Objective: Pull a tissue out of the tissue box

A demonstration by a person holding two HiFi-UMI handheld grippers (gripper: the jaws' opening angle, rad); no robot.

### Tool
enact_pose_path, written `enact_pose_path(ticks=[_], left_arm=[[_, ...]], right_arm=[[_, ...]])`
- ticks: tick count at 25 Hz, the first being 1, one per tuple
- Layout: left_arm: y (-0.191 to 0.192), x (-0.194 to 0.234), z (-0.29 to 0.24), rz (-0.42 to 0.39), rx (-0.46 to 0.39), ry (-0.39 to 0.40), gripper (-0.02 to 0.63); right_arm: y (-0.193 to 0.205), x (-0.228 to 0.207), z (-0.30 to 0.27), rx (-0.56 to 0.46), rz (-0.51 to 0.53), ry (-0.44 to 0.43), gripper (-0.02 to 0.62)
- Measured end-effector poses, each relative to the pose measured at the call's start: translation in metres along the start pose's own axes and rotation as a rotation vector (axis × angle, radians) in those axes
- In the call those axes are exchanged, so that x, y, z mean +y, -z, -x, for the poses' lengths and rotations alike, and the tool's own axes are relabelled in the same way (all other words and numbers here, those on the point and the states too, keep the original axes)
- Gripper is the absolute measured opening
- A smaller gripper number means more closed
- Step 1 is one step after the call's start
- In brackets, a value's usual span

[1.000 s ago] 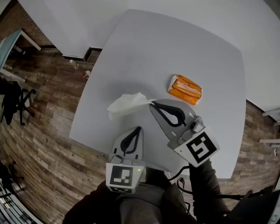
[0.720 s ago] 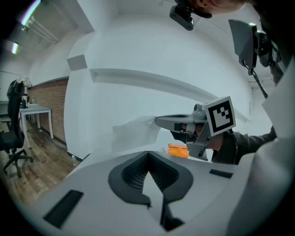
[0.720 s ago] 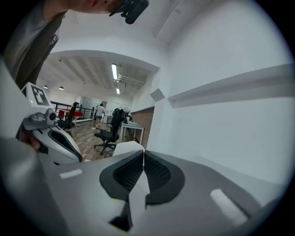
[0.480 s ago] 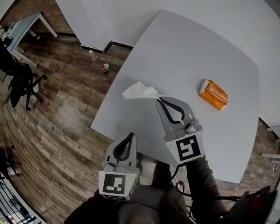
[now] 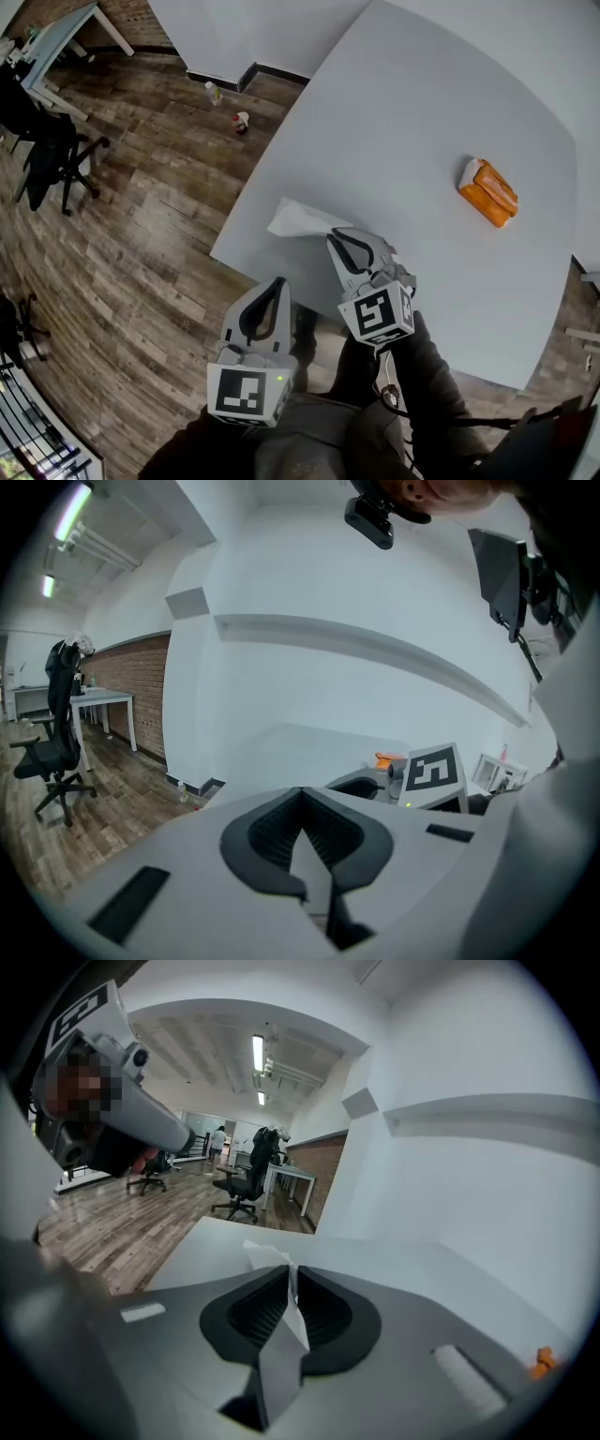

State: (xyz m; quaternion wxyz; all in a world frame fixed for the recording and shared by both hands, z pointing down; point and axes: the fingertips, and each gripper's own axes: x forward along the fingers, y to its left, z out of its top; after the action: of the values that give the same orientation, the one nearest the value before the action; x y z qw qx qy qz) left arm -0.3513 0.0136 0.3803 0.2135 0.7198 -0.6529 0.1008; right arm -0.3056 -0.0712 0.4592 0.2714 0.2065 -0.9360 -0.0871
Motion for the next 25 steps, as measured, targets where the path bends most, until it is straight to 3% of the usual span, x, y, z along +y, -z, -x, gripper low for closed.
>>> enact_pose_path(ticks=[3, 8, 13, 19, 22, 25], left_arm=[[-0.002, 0.004, 0.003, 0.007, -0.012, -0.008, 0.000], [-0.003, 0.006, 0.002, 0.000, -0.032, -0.002, 0.000], [-0.005, 0.000, 0.006, -0.027, -0.030, 0.050, 0.000], [-0.016, -0.038, 0.025, -0.066, -0.074, 0.103, 0.000], [-0.028, -0.067, 0.031, -0.109, -0.124, 0.154, 0.000], [-0.037, -0.093, 0.044, -0.114, -0.190, 0.150, 0.000]], right_arm=[[0.010, 0.016, -0.002, 0.041, -0.036, -0.052, 0.044], [0.025, 0.034, 0.004, 0.083, -0.093, -0.127, 0.125], [0.031, 0.038, 0.026, 0.081, -0.204, -0.099, 0.150], [-0.001, 0.023, 0.110, -0.104, -0.523, -0.016, 0.149], [-0.024, 0.009, 0.154, -0.225, -0.652, 0.019, 0.149], [-0.050, 0.004, 0.200, -0.330, -0.750, 0.037, 0.144]])
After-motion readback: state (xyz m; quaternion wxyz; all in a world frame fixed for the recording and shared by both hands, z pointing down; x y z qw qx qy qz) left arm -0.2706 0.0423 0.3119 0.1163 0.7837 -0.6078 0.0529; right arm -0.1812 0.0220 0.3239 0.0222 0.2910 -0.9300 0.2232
